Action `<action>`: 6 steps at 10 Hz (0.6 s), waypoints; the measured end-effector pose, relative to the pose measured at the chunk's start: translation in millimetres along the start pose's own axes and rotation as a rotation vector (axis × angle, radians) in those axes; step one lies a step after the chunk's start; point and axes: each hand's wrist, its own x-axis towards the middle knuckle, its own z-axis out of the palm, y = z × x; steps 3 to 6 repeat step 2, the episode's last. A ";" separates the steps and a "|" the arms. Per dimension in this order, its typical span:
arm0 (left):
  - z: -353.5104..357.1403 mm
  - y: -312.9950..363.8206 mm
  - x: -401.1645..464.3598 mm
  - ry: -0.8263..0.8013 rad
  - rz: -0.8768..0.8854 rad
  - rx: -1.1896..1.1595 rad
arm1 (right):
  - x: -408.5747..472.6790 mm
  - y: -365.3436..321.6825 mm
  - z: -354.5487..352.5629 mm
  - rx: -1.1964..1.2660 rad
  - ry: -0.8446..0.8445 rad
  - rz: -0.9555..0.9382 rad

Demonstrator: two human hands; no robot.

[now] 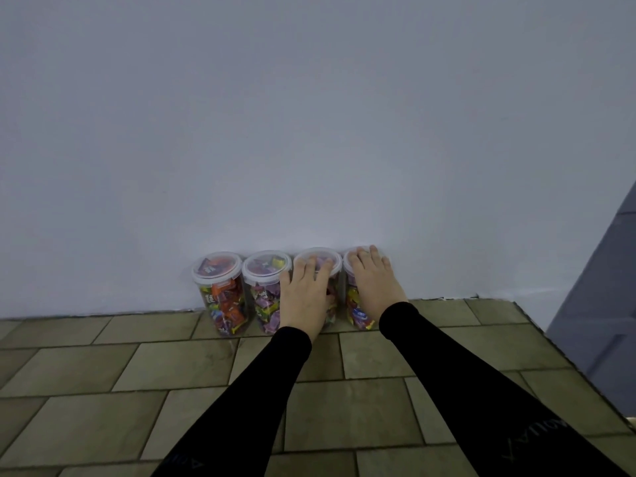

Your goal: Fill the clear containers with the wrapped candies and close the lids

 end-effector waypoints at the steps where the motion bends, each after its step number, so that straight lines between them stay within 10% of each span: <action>1: -16.4 -5.6 -8.2 -0.047 0.031 -0.097 | -10.4 -1.7 -9.2 -0.028 -0.015 -0.016; 6: -41.7 -37.7 -33.2 0.121 0.004 -0.244 | -30.3 12.2 -29.0 0.066 0.023 0.004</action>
